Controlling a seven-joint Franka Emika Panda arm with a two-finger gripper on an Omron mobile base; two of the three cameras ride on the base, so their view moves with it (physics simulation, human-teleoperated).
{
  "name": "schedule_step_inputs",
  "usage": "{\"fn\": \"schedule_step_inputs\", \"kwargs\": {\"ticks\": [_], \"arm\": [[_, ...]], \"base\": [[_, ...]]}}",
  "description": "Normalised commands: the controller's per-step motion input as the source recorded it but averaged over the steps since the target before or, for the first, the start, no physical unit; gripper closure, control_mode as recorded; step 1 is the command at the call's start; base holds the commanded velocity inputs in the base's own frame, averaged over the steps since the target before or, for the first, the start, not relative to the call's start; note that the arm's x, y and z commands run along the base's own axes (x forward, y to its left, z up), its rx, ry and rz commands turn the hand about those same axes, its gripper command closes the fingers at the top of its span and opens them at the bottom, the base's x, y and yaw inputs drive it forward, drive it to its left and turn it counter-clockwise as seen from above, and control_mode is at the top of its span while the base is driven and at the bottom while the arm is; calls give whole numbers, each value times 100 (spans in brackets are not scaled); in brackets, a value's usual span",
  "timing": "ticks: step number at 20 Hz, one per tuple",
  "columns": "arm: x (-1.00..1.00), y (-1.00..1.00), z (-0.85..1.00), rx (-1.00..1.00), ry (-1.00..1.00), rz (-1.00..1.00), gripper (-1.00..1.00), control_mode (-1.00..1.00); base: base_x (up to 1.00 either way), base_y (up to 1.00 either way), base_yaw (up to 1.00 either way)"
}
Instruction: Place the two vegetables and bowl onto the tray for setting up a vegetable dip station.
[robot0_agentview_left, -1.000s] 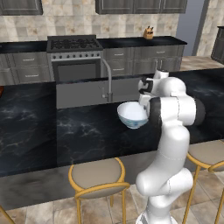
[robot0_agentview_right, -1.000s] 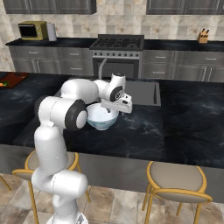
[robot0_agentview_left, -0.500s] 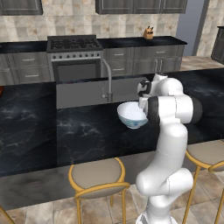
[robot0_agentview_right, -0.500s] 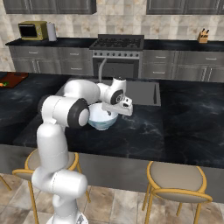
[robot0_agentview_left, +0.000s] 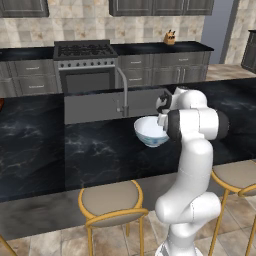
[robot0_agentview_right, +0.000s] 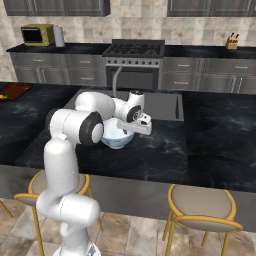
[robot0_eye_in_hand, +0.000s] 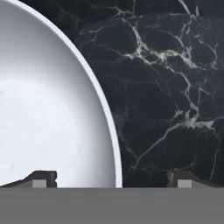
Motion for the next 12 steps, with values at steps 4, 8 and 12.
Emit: {"fn": "schedule_step_inputs", "kwargs": {"ticks": [4, 8, 12], "arm": [[1, 0, -15, 0, 0, 0, -100, -100], [0, 0, -13, 0, 0, 0, -100, -100], [0, 0, -7, 0, 0, 0, -100, -100]], "base": [[0, 0, 0], [0, 0, 0], [0, 0, 0]]}}
